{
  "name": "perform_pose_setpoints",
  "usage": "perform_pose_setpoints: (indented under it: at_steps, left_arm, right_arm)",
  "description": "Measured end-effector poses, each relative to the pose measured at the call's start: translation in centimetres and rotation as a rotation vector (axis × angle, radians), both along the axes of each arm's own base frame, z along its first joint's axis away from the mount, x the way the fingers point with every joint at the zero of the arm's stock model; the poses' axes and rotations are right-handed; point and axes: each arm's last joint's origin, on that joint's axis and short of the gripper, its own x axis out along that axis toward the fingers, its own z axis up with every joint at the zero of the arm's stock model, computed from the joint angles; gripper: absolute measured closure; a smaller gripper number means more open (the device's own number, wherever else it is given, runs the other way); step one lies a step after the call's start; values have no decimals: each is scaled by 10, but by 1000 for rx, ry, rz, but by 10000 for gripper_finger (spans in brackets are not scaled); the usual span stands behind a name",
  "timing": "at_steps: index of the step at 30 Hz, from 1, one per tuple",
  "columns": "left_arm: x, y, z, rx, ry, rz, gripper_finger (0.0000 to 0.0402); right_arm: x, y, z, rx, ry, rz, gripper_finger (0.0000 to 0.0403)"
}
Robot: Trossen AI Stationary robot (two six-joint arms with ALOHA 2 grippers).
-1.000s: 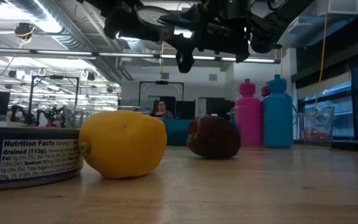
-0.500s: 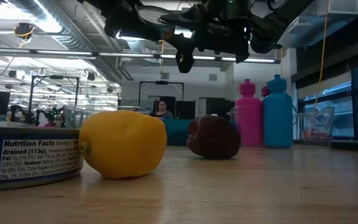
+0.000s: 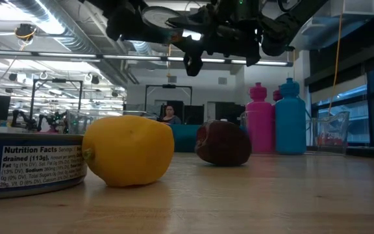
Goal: Pick & Place Food Item
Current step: Put the top yellow blue tuna can into the left transparent bin
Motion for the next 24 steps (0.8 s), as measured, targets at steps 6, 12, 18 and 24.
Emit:
perform_pose_setpoints:
  at_steps: [6,12,18,24]
  left_arm:
    - [-2,-11,8,31,3,15,2]
    - [-10,-36,23,83,-43,52,2]
    - [-19,-51,22,127,-29,111,2]
    - [-18,-51,23,26,-130,128,2]
  right_arm:
    - [-1,-4,1,-7,-10,-2,258]
    - [-5,-18,-1,-3,6,4,258]
    - [-7,-22,1,-27,-13,15,258]
    - [-13,-20,12,-102,-35,5,258]
